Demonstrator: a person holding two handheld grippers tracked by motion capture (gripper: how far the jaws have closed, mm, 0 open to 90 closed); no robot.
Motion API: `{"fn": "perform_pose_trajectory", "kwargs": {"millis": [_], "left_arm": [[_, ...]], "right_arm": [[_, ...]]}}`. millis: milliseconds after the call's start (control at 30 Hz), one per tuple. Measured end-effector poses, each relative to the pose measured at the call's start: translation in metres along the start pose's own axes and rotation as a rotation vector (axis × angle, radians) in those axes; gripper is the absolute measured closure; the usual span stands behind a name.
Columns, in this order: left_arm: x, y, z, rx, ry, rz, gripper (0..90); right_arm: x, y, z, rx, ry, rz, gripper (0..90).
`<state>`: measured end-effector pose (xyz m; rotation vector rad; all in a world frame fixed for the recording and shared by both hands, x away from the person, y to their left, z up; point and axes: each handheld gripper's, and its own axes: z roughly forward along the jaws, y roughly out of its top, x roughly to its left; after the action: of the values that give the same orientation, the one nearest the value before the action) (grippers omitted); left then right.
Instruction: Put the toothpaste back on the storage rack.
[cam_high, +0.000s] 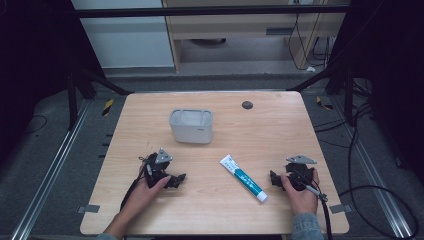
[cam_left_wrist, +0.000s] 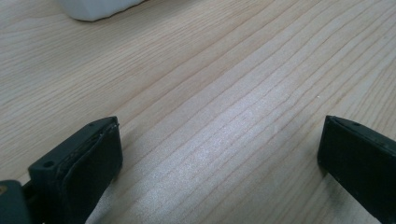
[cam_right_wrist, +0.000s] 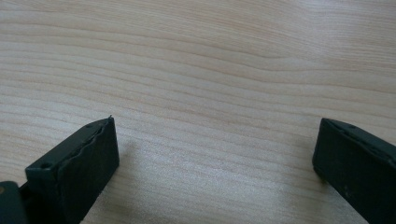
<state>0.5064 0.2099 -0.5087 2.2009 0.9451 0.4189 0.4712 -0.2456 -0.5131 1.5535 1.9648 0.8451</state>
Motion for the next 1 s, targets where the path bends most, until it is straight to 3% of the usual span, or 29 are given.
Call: {"fn": "perform_pose_trajectory", "kwargs": {"millis": [333,400,567,733,767,800,833,867,900,1000], "left_arm": [[0.000,0.000,0.000,0.000,0.000,-0.001,0.0],[0.000,0.000,0.000,0.000,0.000,-0.001,0.0],[0.000,0.000,0.000,0.001,-0.006,0.007,0.0],[0.000,-0.001,-0.001,0.001,-0.007,0.009,0.0],[0.000,-0.001,-0.001,0.001,-0.007,0.009,0.0],[0.000,-0.001,-0.001,0.001,-0.007,0.009,0.0],[0.000,-0.001,-0.001,0.001,-0.007,0.009,0.0],[0.000,-0.001,-0.001,0.002,-0.007,0.009,0.0],[0.000,-0.001,-0.001,0.002,-0.007,0.009,0.0],[0.000,0.000,-0.001,0.001,-0.007,0.011,0.0]], "right_arm": [[-0.002,0.001,0.000,0.000,0.023,-0.015,1.4],[0.000,0.003,-0.004,0.007,0.039,-0.038,14.1],[0.010,0.013,-0.019,-0.017,-0.009,-0.108,16.5],[0.043,0.035,-0.044,-0.029,0.029,-0.197,18.3],[0.043,0.035,-0.044,-0.029,0.029,-0.197,18.3],[0.056,0.042,-0.051,-0.032,0.045,-0.226,17.2],[0.056,0.042,-0.051,-0.032,0.045,-0.226,17.2],[0.068,0.050,-0.056,-0.022,0.047,-0.258,17.6],[0.068,0.050,-0.056,-0.022,0.047,-0.258,17.6],[0.087,0.063,-0.060,0.010,0.085,-0.317,20.5]]}}
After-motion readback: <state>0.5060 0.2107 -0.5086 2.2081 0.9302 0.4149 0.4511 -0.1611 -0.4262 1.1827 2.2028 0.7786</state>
